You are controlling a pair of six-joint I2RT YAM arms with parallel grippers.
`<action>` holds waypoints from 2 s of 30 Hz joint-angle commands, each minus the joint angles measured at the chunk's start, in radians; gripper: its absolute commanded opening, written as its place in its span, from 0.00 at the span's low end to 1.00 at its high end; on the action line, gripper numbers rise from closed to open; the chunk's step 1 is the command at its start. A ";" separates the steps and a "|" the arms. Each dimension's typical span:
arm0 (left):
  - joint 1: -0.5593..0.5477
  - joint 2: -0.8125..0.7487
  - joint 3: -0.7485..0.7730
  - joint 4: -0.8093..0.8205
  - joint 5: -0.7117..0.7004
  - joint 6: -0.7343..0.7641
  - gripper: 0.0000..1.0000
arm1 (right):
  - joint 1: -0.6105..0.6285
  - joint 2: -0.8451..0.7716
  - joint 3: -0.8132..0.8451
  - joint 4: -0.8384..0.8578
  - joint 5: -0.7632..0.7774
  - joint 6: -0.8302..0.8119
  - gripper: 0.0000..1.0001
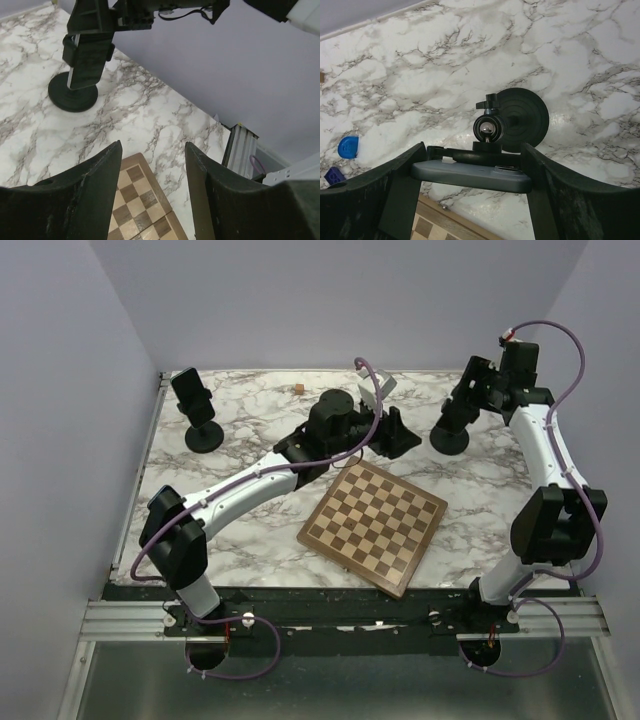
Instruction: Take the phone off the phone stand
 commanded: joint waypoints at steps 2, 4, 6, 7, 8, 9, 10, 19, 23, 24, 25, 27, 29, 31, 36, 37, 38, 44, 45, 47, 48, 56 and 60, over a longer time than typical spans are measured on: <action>-0.013 0.077 0.119 -0.039 0.032 0.113 0.60 | -0.002 0.027 0.040 0.010 -0.112 -0.033 0.01; -0.012 0.096 0.142 -0.048 0.057 0.165 0.61 | -0.003 0.025 0.035 -0.002 -0.179 -0.040 0.01; -0.011 0.115 0.166 -0.062 0.081 0.208 0.61 | -0.002 0.041 0.059 -0.045 -0.264 -0.041 0.01; -0.010 0.125 0.180 -0.069 0.093 0.226 0.61 | -0.002 0.047 0.071 -0.068 -0.286 -0.040 0.01; -0.010 0.136 0.194 -0.073 0.112 0.239 0.62 | -0.002 0.049 0.073 -0.079 -0.305 -0.036 0.01; -0.009 0.148 0.208 -0.077 0.133 0.250 0.62 | -0.003 0.047 0.069 -0.089 -0.317 -0.038 0.01; -0.009 0.164 0.227 -0.079 0.159 0.258 0.62 | -0.002 0.043 0.062 -0.091 -0.326 -0.040 0.01; 0.043 0.389 0.478 -0.167 0.290 0.207 0.61 | -0.002 0.099 0.117 -0.173 -0.318 -0.105 0.01; 0.068 0.483 0.603 -0.246 0.312 0.216 0.59 | -0.001 0.117 0.121 -0.174 -0.278 -0.104 0.14; 0.073 0.499 0.625 -0.255 0.317 0.219 0.60 | -0.002 0.118 0.121 -0.170 -0.274 -0.104 0.21; 0.079 0.513 0.637 -0.257 0.325 0.220 0.60 | -0.001 0.118 0.119 -0.167 -0.264 -0.103 0.26; 0.094 0.541 0.660 -0.246 0.349 0.217 0.61 | -0.002 0.115 0.116 -0.155 -0.253 -0.098 0.37; 0.109 0.582 0.717 -0.263 0.361 0.217 0.62 | -0.002 0.116 0.114 -0.149 -0.242 -0.095 0.47; 0.120 0.632 0.795 -0.303 0.370 0.217 0.64 | -0.002 0.117 0.114 -0.141 -0.236 -0.093 0.56; 0.127 0.711 0.867 -0.300 0.380 0.215 0.71 | 0.005 0.094 0.055 -0.075 -0.188 -0.053 0.85; 0.127 0.719 0.874 -0.300 0.372 0.209 0.71 | 0.010 0.086 0.039 -0.057 -0.154 -0.035 0.91; 0.127 0.721 0.873 -0.295 0.356 0.199 0.71 | 0.018 0.075 0.021 -0.039 -0.115 -0.016 0.98; 0.127 0.662 0.769 -0.189 0.300 0.136 0.70 | 0.066 -0.011 -0.094 0.108 0.031 0.092 1.00; 0.126 0.654 0.752 -0.183 0.292 0.129 0.70 | 0.067 -0.020 -0.102 0.118 0.045 0.098 1.00; 0.127 0.638 0.716 -0.172 0.283 0.118 0.70 | 0.067 -0.034 -0.115 0.148 0.069 0.097 1.00; 0.126 0.634 0.703 -0.170 0.278 0.113 0.70 | 0.066 -0.038 -0.117 0.152 0.072 0.091 1.00; 0.127 0.602 0.623 -0.139 0.251 0.087 0.61 | 0.091 -0.054 -0.150 0.220 0.054 0.057 0.96; 0.126 0.584 0.600 -0.126 0.244 0.085 0.61 | 0.094 -0.040 -0.145 0.245 0.029 0.062 0.88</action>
